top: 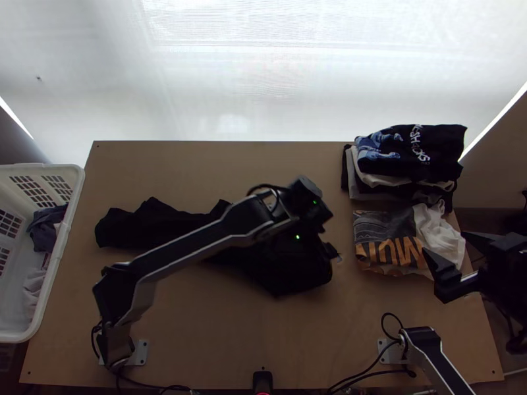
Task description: Fold the t-shirt
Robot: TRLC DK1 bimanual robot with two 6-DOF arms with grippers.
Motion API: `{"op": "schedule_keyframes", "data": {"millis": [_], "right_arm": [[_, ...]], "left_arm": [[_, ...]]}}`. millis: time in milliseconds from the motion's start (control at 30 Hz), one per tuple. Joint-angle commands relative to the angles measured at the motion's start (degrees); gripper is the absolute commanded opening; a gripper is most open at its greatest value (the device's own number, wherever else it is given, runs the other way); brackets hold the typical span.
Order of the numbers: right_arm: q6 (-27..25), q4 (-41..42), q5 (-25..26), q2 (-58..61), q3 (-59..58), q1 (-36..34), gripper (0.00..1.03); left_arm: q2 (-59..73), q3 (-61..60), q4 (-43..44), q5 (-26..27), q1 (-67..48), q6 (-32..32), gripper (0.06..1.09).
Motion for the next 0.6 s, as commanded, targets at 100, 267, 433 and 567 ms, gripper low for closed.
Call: {"op": "schedule_keyframes", "data": {"millis": [100,267,433,567], "right_arm": [[3.9,-6.69,2.42,9.16,-7.72,1.0,0.98],[12.16,-6.95,1.02,8.11,-19.76,15.24,0.98],[12.07,-2.91,-3.55,6.0,-31.89,23.24,0.98],[3.28,0.17,-3.47,4.5,-37.08,34.31,0.98]], "left_arm": [[-8.99,-1.6,-11.83,-5.84,18.3,5.78,1.05],[-19.98,-11.79,-12.36,-5.84,30.43,10.53,1.05],[-28.41,-19.96,-12.36,-6.1,37.9,12.46,1.05],[-32.55,-25.06,-12.53,-6.63,40.71,13.6,1.05]]}}
